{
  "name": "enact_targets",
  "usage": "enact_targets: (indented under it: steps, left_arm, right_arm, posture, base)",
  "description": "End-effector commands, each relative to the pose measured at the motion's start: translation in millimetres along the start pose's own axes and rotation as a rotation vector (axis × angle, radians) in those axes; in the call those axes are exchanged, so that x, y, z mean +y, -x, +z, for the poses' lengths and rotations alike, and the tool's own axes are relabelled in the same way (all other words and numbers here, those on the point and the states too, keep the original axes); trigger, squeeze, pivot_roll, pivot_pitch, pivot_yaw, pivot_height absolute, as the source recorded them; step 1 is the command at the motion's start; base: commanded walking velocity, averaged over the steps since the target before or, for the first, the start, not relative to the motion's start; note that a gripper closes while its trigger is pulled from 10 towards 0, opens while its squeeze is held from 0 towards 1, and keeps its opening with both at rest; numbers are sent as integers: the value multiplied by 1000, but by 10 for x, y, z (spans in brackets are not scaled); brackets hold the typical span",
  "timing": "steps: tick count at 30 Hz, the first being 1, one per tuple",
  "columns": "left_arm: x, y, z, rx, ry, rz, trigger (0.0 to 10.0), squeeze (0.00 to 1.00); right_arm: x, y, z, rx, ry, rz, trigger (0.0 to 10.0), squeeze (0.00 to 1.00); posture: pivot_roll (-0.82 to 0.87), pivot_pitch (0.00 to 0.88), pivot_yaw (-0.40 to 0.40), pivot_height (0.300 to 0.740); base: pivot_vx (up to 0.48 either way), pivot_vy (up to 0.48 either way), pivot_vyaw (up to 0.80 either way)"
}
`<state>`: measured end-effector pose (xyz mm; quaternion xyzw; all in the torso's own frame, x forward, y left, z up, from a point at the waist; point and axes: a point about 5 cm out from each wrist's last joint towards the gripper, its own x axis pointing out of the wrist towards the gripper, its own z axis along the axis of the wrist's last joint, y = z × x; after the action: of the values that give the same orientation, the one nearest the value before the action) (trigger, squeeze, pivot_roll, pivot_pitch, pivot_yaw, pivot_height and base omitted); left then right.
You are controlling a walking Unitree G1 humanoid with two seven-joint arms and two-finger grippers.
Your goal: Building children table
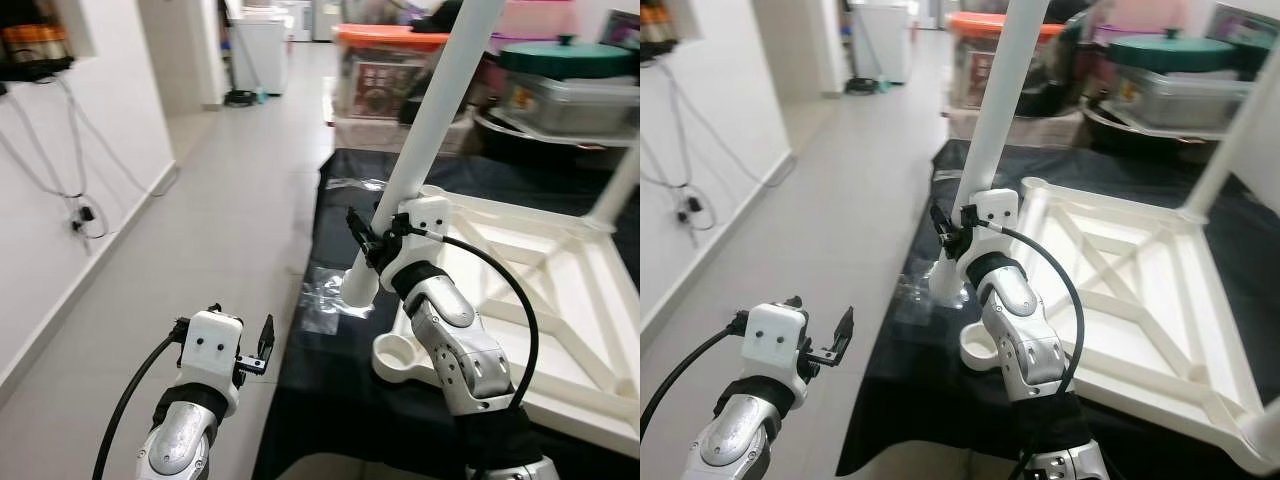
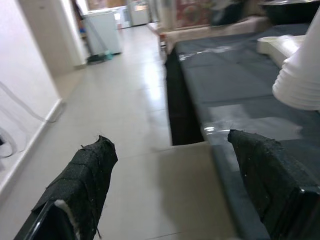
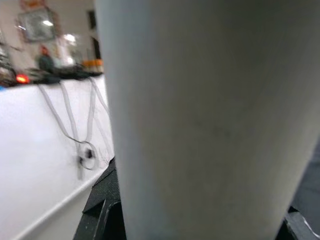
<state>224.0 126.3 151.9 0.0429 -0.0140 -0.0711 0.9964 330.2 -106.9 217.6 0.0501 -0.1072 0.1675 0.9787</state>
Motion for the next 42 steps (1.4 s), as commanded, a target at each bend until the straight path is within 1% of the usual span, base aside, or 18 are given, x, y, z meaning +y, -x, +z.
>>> enact_targets:
  steps: [1,4,12,15,22,33,38,42]
  left_arm:
    - [-28,-12,-48,23,1,2,10000,0]
    - [-33,-11,-64,31,12,7,10000,0]
    - [-35,-18,-114,53,-16,10,10000,0]
    - [-28,-32,-144,77,-21,31,10000,0]
    - [-15,-47,-116,56,-11,54,10000,0]
    - [5,-75,-123,66,-14,88,10000,0]
    - [7,-68,-125,69,-10,94,10000,0]
    - [-1,-60,-130,70,-7,92,10000,0]
  right_arm:
    - [-35,8,44,-22,7,-23,10000,0]
    - [-40,5,44,-21,7,-24,10000,0]
    - [-44,1,35,-17,-6,-18,10000,0]
    - [-49,4,32,-17,-9,-22,10000,0]
    - [-65,-1,35,-13,-1,-25,10000,0]
    - [-78,-8,56,-18,-4,-14,10000,0]
    - [-34,-2,68,-26,-2,30,10000,0]
    - [5,-8,85,-34,9,61,10000,0]
  posture:
    - [91,0,-40,740]
    - [91,0,-44,740]
    - [89,0,-47,740]
    - [90,0,-47,740]
    - [92,0,-49,740]
    - [89,0,-55,740]
    - [88,0,-59,740]
    - [88,0,-61,740]
  base:
    - [0,0,0]
    - [0,0,0]
    - [0,0,0]
    - [0,-480,0]
    - [0,-383,0]
    - [0,0,0]
    - [0,0,0]
    - [0,0,800]
